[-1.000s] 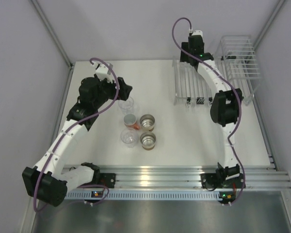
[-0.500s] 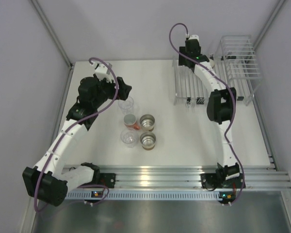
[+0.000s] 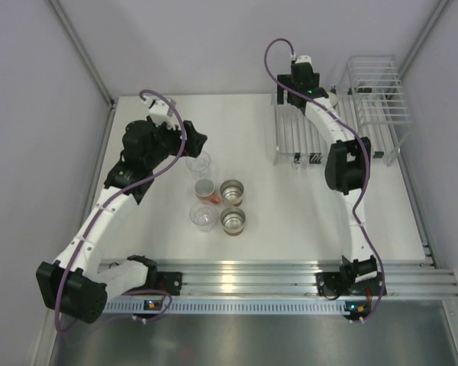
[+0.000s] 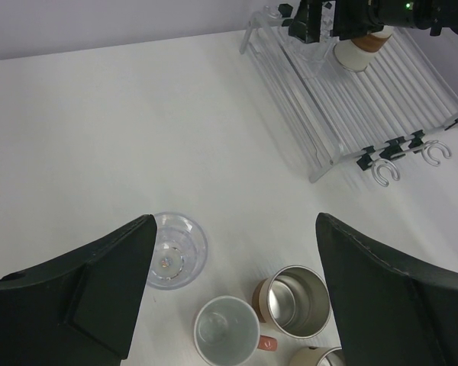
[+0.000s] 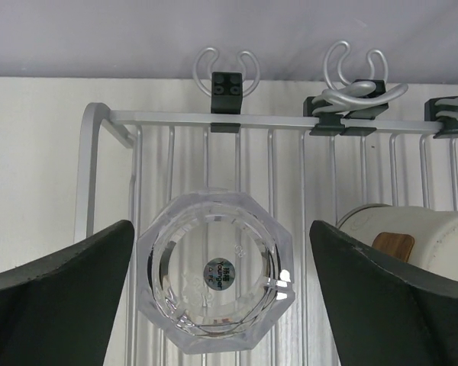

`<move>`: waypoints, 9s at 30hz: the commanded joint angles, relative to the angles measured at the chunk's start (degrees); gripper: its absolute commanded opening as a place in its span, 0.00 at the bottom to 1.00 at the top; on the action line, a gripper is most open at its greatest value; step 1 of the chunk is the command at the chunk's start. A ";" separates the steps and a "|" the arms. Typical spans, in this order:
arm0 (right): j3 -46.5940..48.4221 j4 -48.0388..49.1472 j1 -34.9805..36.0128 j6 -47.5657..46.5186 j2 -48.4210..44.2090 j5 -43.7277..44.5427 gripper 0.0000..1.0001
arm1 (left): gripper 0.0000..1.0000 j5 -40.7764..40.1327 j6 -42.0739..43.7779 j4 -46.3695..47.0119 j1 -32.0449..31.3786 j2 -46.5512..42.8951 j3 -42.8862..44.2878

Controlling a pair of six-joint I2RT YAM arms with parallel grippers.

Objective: Load the cups into the dish rack

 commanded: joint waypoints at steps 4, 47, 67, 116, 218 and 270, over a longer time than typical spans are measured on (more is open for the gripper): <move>0.25 5.76 0.16 -2.64 -4.10 1.23 0.99 | 0.98 0.93 -0.16 1.33 0.58 -0.42 0.02; -74.81 16.93 5.08 4.21 -82.50 -3.16 0.99 | 0.94 -22.89 13.02 -14.14 -15.51 28.40 8.89; -79.56 15.97 5.08 3.42 -86.72 -2.55 1.00 | 0.00 -21.83 12.76 -14.23 -12.17 34.21 12.23; -106.28 98.14 5.87 55.63 -86.38 -35.07 0.99 | 0.00 28.88 -55.80 75.86 -8.21 11.97 -9.66; -43.97 12.80 6.05 4.83 -33.20 5.01 0.00 | 0.98 -5.23 3.44 -6.67 -0.48 4.06 5.02; -23.84 7.97 2.00 3.34 -13.33 5.28 0.49 | 0.98 -2.33 2.48 -6.49 2.95 5.73 5.02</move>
